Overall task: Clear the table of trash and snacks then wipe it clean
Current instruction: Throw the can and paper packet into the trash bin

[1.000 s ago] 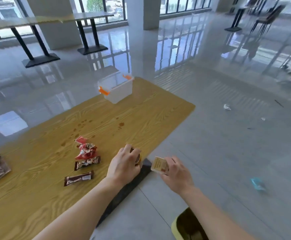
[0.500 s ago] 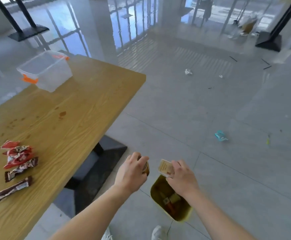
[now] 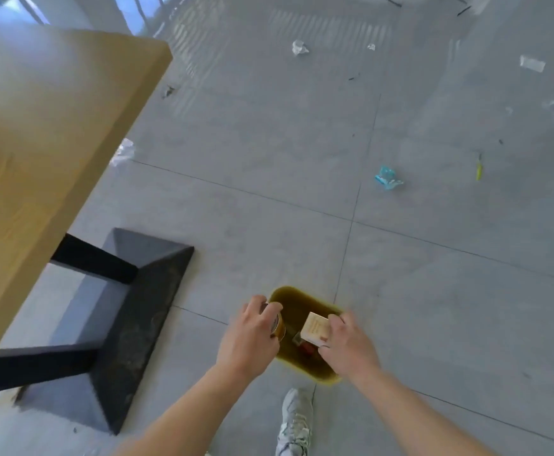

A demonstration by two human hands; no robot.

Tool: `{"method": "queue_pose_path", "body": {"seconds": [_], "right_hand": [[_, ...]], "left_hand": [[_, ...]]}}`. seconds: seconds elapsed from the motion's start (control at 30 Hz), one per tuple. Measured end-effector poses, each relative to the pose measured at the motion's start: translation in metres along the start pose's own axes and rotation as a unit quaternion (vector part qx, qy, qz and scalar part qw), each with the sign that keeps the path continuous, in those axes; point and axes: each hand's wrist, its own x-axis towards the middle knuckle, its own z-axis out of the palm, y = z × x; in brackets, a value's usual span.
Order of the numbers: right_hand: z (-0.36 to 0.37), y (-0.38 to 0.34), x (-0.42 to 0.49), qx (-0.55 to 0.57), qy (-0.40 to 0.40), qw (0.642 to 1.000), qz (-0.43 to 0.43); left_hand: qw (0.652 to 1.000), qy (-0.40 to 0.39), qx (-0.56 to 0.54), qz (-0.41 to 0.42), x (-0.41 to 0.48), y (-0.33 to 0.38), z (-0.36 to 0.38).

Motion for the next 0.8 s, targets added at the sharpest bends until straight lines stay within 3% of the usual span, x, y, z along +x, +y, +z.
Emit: {"method": "queue_pose_path", "body": {"seconds": [0.37, 0.8], "right_hand": [[0.102, 0.056, 0.058, 0.004, -0.036, 0.997, 0.065], [0.144, 0.059, 0.091, 0.027, -0.040, 0.997, 0.067]], "left_hand": [[0.997, -0.068, 0.012, -0.027, 0.054, -0.032, 0.136], [0.995, -0.088, 0.030, -0.043, 0.080, -0.050, 0.188]]}}
